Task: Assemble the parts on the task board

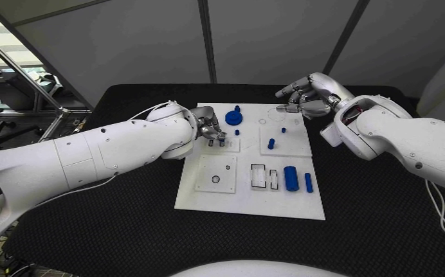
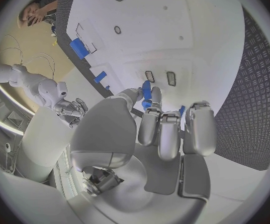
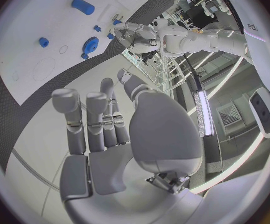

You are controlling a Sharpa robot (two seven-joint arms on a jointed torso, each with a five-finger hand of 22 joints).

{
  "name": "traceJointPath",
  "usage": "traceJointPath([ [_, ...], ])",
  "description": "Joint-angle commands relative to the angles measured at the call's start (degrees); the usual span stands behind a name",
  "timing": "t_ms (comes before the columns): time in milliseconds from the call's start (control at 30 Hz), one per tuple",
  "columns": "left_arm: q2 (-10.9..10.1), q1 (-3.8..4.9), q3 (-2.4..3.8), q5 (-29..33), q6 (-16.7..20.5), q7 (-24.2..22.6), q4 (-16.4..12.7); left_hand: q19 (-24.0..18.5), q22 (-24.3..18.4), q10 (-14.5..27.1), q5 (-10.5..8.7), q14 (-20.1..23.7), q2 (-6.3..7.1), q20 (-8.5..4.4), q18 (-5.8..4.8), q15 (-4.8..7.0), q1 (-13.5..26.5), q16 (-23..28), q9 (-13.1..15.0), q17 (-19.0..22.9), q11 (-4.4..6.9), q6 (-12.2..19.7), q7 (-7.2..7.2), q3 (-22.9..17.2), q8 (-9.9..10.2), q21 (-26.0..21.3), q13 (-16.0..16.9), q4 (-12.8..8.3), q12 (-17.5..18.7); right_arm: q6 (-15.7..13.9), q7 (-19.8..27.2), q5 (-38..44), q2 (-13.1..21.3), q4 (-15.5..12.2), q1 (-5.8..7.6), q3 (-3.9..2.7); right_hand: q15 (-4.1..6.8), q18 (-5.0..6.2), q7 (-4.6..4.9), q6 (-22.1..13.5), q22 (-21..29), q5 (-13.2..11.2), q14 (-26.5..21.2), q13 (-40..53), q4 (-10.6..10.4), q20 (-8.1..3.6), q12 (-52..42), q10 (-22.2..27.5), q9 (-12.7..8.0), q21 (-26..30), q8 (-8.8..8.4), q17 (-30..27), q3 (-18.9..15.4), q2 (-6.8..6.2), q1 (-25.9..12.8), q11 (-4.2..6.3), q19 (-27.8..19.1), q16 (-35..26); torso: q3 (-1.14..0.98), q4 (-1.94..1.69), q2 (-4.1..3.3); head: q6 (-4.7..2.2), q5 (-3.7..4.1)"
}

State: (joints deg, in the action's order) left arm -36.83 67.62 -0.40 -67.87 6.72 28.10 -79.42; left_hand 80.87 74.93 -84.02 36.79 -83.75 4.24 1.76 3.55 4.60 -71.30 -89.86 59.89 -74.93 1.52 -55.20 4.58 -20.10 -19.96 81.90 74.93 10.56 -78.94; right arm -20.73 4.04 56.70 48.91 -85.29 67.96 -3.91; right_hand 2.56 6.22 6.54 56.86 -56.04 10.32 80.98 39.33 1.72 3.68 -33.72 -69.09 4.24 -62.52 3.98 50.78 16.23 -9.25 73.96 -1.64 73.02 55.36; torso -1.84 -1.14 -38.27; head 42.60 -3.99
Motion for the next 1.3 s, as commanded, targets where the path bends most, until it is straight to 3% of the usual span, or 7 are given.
traceJointPath([
  [33,0.2,-0.07,0.04,-3.5,-1.4,1.0,0.0,0.4,2.3,-1.8,0.11,-6.2,-0.08,-0.14,-0.36,0.32,0.5,-0.1,0.1,-15.1,0.27,-2.8,-2.33,-8.7,-0.2,0.3,10.5,-8.9,0.1,-0.4,0.7,-0.3,-0.1,0.0,0.11,-0.05,0.01,1.01,-0.09,0.4,0.1,-0.1,0.3,-0.1,-0.4,0.09,-0.2,-0.3,-0.1,0.3,-0.24,0.0,0.0,-0.02,-0.7,0.11,0.4,-0.3,0.04,0.02,-0.05,0.09,-0.10],
  [1300,-0.2,-0.45,0.05,-5.4,-6.5,2.1,-1.1,0.4,2.4,-2.0,2.73,-6.2,0.36,-0.30,-0.35,0.46,2.3,-0.1,2.0,-15.1,0.42,-3.3,-2.54,-10.0,-0.9,0.3,10.4,-10.2,0.3,-0.1,1.0,-0.7,-0.6,0.5,0.09,-0.05,0.03,1.02,-0.11,0.4,0.2,0.2,0.3,-0.1,-0.5,0.08,-0.3,-0.2,-0.1,0.4,-0.24,0.0,0.1,0.14,-0.9,0.13,0.5,-0.4,0.02,-0.03,0.00,0.44,-0.17],
])
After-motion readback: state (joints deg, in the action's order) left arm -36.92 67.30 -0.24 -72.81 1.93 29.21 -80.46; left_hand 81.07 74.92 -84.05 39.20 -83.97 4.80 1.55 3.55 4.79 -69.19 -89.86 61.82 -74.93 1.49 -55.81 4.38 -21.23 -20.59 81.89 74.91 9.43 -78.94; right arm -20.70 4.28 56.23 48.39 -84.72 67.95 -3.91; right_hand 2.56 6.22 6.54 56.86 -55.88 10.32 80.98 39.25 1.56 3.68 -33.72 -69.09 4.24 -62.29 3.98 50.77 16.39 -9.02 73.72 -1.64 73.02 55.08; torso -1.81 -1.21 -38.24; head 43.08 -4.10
